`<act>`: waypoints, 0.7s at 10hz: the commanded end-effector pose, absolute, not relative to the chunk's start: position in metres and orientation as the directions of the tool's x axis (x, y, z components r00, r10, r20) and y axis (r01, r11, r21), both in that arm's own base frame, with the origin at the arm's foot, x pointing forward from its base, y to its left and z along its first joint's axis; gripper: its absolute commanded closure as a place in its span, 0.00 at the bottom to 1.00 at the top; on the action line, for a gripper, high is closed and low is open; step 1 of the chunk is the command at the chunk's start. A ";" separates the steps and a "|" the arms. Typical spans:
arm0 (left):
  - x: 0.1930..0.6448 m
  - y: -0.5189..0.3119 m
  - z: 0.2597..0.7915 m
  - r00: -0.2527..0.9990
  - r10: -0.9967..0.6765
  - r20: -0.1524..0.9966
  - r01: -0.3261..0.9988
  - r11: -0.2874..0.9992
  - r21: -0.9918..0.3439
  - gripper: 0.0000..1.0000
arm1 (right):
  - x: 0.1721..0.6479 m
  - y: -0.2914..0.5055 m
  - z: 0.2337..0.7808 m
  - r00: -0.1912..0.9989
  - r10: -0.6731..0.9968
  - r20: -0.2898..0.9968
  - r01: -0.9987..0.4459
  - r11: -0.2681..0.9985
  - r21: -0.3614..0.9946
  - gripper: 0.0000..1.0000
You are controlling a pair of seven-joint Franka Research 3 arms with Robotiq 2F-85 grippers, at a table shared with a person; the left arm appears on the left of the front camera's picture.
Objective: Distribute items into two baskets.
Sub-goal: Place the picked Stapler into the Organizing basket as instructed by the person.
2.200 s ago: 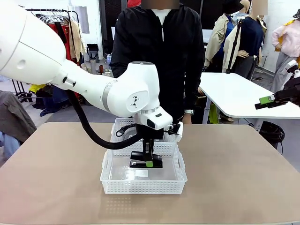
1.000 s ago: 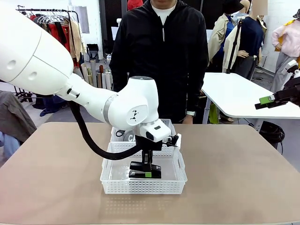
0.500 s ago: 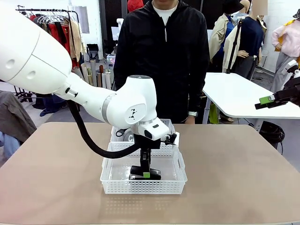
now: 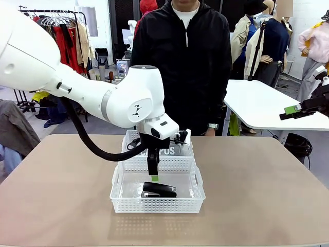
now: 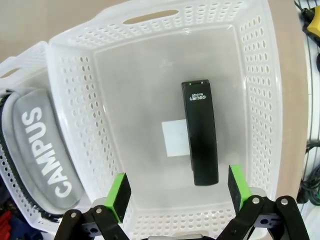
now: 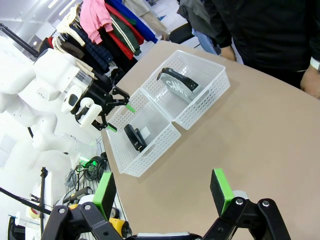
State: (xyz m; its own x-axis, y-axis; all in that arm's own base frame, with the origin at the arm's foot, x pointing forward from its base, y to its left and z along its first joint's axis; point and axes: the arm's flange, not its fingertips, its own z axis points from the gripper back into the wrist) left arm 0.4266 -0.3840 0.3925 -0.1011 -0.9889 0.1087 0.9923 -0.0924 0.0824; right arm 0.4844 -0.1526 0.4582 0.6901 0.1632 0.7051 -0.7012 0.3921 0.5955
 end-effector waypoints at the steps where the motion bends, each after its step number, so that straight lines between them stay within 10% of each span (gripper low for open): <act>1: 0.428 -0.387 0.386 -0.094 -0.990 0.108 0.994 -0.088 0.066 0.00 | 0.482 -0.150 0.461 0.689 0.159 0.707 -0.700 0.400 0.592 0.00; 7: 0.428 -0.387 0.386 -0.094 -0.990 0.108 0.994 -0.088 0.066 0.00 | 0.482 -0.150 0.461 0.689 0.159 0.707 -0.700 0.400 0.592 0.00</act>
State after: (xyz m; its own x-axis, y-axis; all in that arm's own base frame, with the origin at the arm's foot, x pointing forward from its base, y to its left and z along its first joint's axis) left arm 0.4295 -0.3885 0.3834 -0.1010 -0.9888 0.1103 0.9935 -0.0943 0.0643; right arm 0.4844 -0.1526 0.4582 0.6901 0.1632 0.7050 -0.7011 0.3921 0.5956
